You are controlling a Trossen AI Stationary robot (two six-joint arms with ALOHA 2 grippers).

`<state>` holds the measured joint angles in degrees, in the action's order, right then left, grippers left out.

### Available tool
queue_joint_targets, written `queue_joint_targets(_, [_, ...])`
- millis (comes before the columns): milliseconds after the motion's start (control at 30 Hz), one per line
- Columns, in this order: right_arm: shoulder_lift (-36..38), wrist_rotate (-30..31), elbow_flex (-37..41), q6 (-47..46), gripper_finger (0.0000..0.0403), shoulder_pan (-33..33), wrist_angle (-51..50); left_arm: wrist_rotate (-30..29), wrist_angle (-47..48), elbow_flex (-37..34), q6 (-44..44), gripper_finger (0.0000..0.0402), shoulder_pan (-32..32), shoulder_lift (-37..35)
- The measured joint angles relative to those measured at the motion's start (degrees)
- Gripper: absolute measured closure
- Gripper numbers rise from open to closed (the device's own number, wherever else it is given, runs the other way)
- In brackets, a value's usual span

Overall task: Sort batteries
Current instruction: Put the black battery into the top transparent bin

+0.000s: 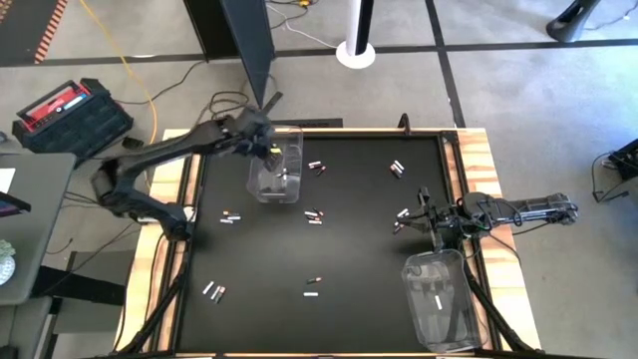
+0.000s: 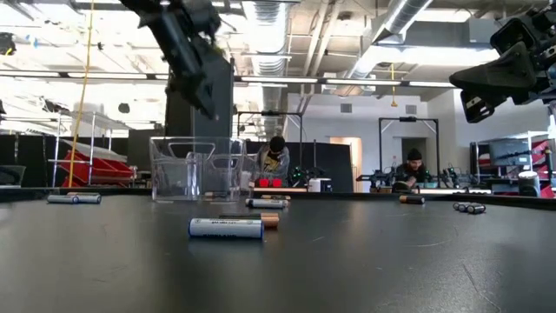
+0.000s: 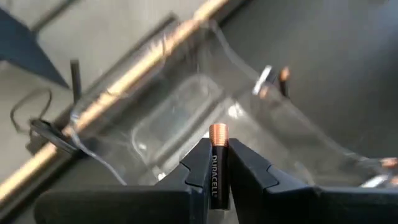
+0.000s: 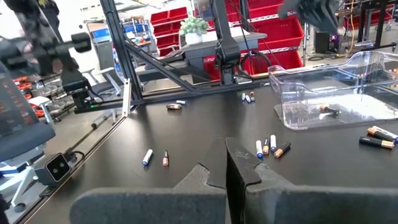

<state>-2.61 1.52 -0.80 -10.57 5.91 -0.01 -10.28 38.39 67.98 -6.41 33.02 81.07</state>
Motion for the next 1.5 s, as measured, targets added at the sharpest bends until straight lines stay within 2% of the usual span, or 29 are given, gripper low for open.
queue_joint_targets(267, [0.0, 0.0, 0.0, 0.0, 0.0392, 0.0, 0.0, 2.8, 4.8, 2.8, 1.3, 0.0364, -0.6, 12.0])
queue_joint_targets(667, [0.0, 0.0, 0.0, 0.0, 0.0392, 0.0, 0.0, 3.6, 5.1, 2.8, 9.1, 0.0359, -1.8, 21.3])
queue_joint_targets(1067, [0.0, 0.0, 0.0, 0.0, 0.0392, 0.0, 0.0, 3.4, 5.0, 2.8, 9.8, 0.0354, -1.8, 23.1])
queue_joint_targets(1500, [0.0, 0.0, 0.0, 0.0, 0.0392, 0.0, 0.0, 3.4, 6.0, 2.8, 9.6, 0.0307, -1.7, 22.9])
